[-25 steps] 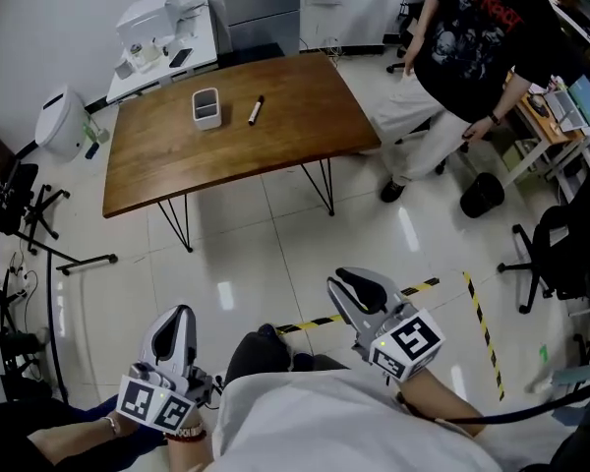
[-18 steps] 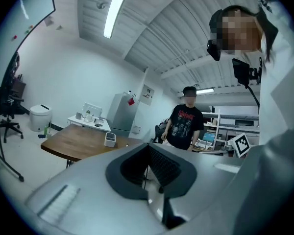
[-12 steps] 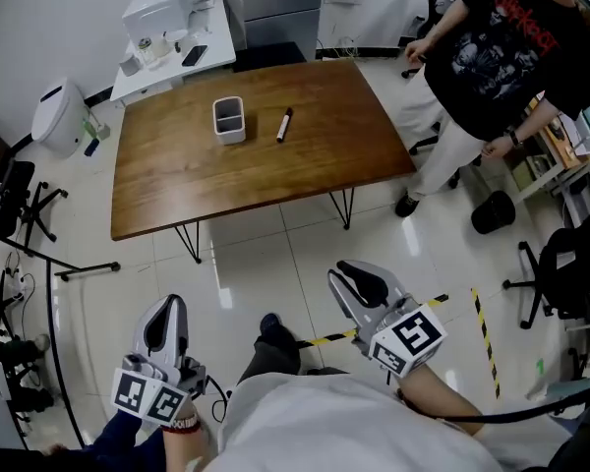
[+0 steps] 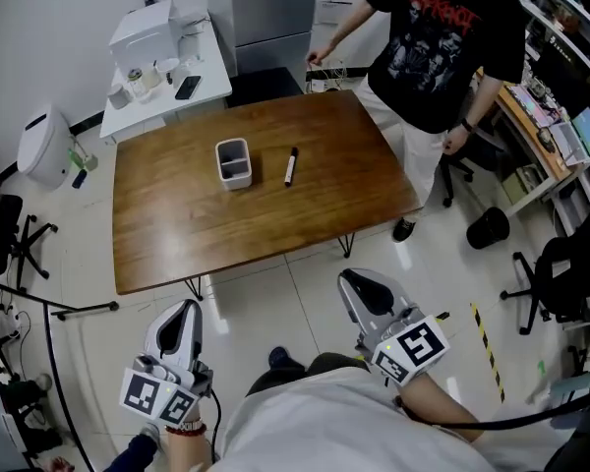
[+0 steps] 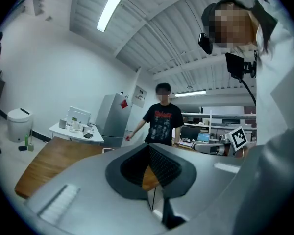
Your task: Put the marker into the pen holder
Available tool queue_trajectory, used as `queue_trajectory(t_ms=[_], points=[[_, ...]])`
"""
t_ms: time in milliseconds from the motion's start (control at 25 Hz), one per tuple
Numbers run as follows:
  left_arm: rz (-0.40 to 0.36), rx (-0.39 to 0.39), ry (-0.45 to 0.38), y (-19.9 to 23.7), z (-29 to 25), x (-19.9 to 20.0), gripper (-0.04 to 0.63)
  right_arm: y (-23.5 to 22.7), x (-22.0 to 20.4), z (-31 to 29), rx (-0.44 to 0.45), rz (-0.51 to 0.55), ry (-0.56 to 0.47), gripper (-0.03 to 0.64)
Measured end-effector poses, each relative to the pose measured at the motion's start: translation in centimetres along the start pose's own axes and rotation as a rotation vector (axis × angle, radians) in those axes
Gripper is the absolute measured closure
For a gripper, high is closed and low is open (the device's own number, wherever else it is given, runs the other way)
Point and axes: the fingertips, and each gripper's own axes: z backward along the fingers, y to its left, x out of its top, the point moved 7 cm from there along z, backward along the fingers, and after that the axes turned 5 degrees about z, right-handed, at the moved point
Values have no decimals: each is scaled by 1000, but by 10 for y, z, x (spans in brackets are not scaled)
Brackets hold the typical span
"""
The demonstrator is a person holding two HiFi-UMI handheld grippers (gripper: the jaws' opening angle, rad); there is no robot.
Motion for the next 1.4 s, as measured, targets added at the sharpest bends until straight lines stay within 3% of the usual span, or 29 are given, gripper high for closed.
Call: queue_trajectory(t_ms=[120, 480, 600, 840, 1080, 1400], points=[[-4, 1, -6, 19, -18, 3, 618, -9, -6, -17, -24, -5, 17, 591], [16, 122, -29, 69, -75, 8, 618, -77, -25, -98, -7, -105, 77, 545], [-5, 138, -47, 76, -104, 22, 618, -107, -21, -134, 25, -144, 75, 531], [-13, 166, -87, 96, -162, 44, 618, -158, -12, -206, 124, -118, 110, 518], [-8, 228, -84, 109, -190, 44, 618, -192, -53, -259, 157, -182, 235, 467], [13, 294, -70, 130, -192, 49, 618, -215, -143, -339, -11, -199, 483, 440]])
